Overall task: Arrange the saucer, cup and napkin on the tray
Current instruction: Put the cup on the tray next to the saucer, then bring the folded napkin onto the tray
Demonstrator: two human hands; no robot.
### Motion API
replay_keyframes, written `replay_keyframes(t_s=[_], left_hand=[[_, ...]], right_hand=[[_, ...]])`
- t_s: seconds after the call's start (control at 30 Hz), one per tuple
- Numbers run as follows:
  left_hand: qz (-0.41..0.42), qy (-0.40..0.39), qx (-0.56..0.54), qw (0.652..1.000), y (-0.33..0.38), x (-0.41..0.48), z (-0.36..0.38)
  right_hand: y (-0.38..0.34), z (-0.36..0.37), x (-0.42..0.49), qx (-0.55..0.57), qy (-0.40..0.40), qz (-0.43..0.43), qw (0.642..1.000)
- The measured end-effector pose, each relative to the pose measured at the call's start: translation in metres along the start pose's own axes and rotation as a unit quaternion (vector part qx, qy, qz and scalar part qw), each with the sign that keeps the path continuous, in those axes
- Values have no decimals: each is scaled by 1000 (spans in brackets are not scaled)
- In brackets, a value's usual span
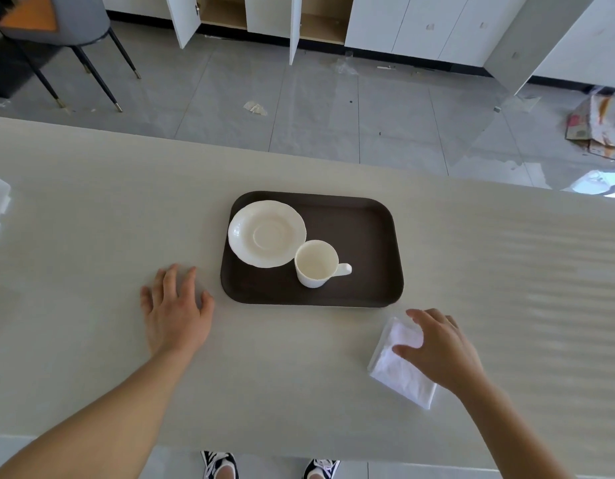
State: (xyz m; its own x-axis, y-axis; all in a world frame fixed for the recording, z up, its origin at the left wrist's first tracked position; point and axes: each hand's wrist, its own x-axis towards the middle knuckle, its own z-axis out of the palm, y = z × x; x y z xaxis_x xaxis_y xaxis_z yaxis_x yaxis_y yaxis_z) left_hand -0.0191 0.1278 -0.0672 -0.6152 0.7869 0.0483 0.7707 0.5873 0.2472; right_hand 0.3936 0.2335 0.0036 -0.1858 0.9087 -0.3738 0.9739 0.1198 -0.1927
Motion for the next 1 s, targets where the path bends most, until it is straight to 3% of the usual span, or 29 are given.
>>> replay_keyframes(t_s=[0.23, 0.5, 0.7, 1.0], left_hand=[[5, 2, -5, 1000, -1, 0, 0], [9, 10, -9, 1000, -1, 0, 3], [7, 7, -12, 1000, -1, -1, 2], [2, -5, -9, 1000, 1, -1, -2]], right_hand=[[5, 11, -3, -49, 0, 9, 999], [2, 1, -2, -17, -20, 8, 1000], [-1, -22, 0, 94, -34, 7, 995], [-32, -66, 51, 315, 112, 48, 941]])
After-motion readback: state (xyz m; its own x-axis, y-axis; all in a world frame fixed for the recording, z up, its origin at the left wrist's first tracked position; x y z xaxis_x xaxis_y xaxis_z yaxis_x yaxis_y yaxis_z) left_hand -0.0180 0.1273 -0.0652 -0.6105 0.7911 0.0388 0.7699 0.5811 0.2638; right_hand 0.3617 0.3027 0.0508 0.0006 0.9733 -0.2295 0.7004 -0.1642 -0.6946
